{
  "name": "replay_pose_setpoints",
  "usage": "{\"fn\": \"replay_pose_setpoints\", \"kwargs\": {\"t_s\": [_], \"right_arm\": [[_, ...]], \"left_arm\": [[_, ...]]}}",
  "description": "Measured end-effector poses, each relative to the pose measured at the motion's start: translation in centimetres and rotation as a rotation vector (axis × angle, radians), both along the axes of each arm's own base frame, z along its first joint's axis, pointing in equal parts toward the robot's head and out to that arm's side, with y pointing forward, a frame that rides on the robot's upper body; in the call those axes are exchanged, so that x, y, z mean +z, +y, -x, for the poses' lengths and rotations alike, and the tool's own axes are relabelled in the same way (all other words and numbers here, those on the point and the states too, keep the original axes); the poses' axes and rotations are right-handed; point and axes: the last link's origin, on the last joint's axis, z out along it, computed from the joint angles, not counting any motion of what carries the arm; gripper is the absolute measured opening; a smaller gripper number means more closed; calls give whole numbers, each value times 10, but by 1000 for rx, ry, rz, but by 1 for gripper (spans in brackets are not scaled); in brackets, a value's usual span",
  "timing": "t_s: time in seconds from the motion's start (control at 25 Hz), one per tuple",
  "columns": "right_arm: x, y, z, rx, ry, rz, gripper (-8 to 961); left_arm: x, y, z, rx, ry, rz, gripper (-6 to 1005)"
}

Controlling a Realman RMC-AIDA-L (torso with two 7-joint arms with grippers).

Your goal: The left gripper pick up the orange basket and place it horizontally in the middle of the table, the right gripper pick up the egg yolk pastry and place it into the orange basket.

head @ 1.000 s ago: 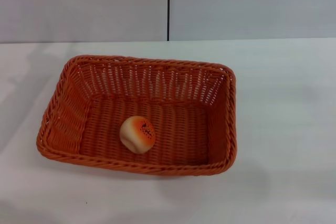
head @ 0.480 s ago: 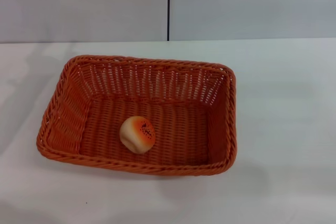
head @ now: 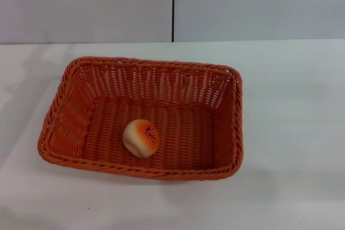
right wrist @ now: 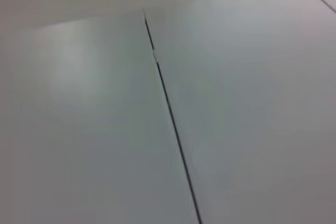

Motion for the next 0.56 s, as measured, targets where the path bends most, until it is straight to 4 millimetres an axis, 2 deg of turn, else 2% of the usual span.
{"fn": "replay_pose_setpoints", "kwargs": {"t_s": [0.28, 0.56], "right_arm": [[6, -18, -8, -12, -10, -26, 587], [1, -19, -7, -8, -4, -16, 587]], "left_arm": [[-3, -5, -5, -29, -36, -16, 568], [-5, -6, -7, -42, -59, -12, 557]]}}
